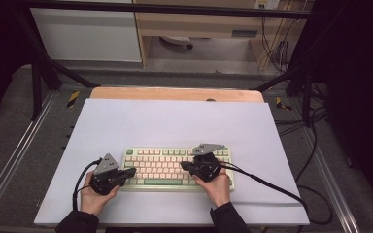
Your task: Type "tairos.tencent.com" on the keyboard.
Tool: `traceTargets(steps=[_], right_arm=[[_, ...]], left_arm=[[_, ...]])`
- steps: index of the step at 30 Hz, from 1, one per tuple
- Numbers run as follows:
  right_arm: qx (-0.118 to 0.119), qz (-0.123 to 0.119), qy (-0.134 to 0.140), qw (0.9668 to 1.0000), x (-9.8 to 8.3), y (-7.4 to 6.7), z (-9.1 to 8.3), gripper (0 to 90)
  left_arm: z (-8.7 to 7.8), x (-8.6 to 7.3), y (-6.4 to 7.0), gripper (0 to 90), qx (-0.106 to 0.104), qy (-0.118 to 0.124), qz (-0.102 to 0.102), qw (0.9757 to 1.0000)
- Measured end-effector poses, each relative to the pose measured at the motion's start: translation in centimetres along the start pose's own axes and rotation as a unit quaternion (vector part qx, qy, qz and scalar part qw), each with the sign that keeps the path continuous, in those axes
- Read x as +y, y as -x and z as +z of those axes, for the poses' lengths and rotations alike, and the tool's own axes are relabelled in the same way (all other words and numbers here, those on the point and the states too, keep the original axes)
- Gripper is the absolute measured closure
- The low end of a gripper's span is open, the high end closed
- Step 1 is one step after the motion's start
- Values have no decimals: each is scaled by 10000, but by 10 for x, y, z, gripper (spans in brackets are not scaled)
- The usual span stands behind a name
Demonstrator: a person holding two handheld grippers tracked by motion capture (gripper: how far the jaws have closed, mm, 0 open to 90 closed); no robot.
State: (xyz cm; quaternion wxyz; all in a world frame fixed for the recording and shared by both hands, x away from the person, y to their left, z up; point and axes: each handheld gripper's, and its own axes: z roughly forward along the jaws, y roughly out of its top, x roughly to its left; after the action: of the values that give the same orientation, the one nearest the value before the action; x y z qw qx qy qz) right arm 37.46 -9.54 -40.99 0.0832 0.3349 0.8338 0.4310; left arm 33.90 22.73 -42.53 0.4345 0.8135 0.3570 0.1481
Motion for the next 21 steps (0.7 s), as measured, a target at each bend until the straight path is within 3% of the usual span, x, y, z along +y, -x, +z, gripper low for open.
traceTargets(steps=[21], right_arm=[[273, -101, -158, 9995, -7, -15, 17, 900]], left_arm=[[0, 0, 0, 895, 9, -1, 6, 10000]])
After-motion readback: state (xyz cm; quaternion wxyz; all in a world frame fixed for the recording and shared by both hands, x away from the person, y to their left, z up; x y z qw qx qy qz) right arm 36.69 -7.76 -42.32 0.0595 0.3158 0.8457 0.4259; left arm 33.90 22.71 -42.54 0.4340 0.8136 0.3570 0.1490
